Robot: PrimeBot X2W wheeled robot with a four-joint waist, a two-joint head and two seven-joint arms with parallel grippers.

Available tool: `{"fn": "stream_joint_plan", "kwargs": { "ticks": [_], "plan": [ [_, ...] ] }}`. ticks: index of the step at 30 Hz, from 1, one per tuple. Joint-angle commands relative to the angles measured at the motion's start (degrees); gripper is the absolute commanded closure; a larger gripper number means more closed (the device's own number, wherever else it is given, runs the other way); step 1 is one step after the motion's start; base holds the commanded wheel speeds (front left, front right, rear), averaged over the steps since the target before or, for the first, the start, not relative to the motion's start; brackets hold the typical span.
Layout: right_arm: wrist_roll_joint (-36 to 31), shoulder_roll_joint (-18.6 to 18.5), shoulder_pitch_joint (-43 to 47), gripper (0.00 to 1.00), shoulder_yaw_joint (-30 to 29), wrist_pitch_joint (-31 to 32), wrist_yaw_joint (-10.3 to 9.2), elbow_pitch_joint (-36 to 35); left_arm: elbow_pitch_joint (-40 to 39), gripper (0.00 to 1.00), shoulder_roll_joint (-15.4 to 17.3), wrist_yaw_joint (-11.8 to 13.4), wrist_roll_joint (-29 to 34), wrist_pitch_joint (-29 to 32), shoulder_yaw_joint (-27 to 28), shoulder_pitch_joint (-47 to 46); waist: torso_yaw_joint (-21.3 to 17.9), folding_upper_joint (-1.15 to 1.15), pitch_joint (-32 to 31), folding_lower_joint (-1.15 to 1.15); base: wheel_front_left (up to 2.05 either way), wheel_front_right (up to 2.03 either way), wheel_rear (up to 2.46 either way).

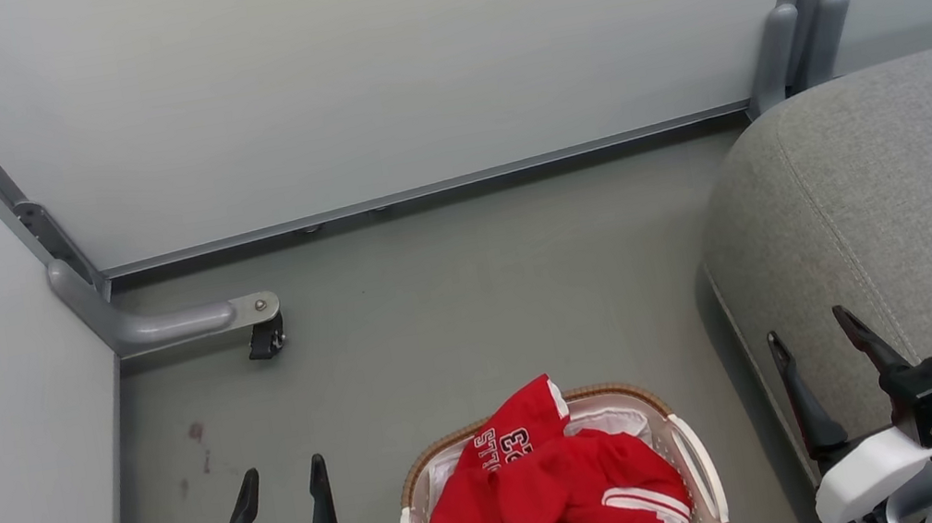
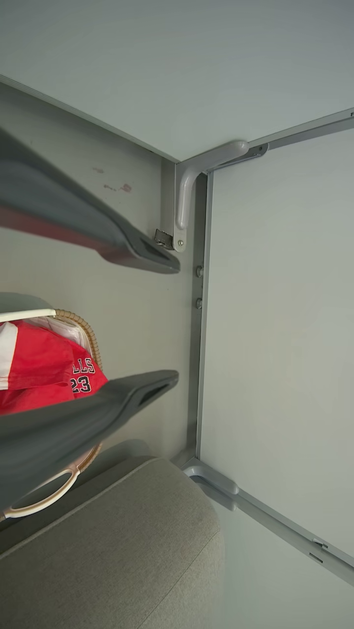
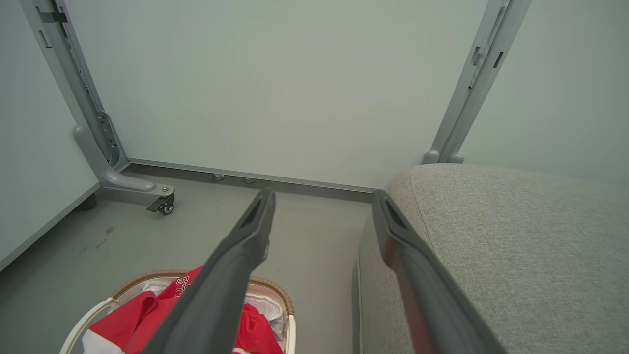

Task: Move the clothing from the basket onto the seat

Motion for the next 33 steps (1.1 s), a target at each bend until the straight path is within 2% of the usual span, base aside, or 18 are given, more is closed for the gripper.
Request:
{"fn": "stream_joint_plan", "kwargs": {
  "ticks": [1, 7, 12, 20, 26, 33],
  "plan": [
    [0.2, -0.3, 0.7, 0.00, 0.0, -0.3, 0.00, -0.3, -0.1, 0.00, 0.4, -0.2, 0.6, -0.1, 0.0, 0.4, 0.0, 0.00, 0.1, 0.00, 0.00, 0.00, 0.00],
    [0.3, -0.3, -0.5, 0.00, 0.2, -0.3, 0.00, -0.9, 0.1, 0.00, 0.4, -0.2, 0.8, -0.1, -1.0, -1.3, -0.4, 0.00, 1.9, 0.00, 0.00, 0.00, 0.00],
    [0.4, -0.3, -2.4, 0.00, 0.5, -0.3, 0.00, -1.7, 1.1, 0.00, 0.3, -0.2, 1.3, -0.1, -3.6, -5.1, -1.4, 0.00, 6.1, 0.00, 0.00, 0.00, 0.00],
    [0.6, -0.3, -8.2, 0.00, 0.8, -0.3, -0.01, -3.2, 5.3, 0.00, 0.6, -0.2, 1.6, -0.1, -8.9, -15.7, -4.1, 0.00, 17.3, 0.00, 0.00, 0.00, 0.00],
    [1.2, -0.3, -12.1, 0.00, 1.1, -0.3, -0.01, -4.3, 11.8, 0.00, 0.6, -0.2, 0.6, 0.0, -12.7, -23.3, -6.5, 0.00, 25.7, 0.00, 0.00, 0.00, 0.00],
    [3.1, -0.3, -15.9, 0.00, 2.2, -0.3, -0.01, -5.0, 19.2, 0.00, 0.6, -0.2, 1.0, -0.1, -14.3, -29.8, -9.4, 0.00, 34.2, 0.00, 0.00, 0.00, 0.00]
  ]
}}
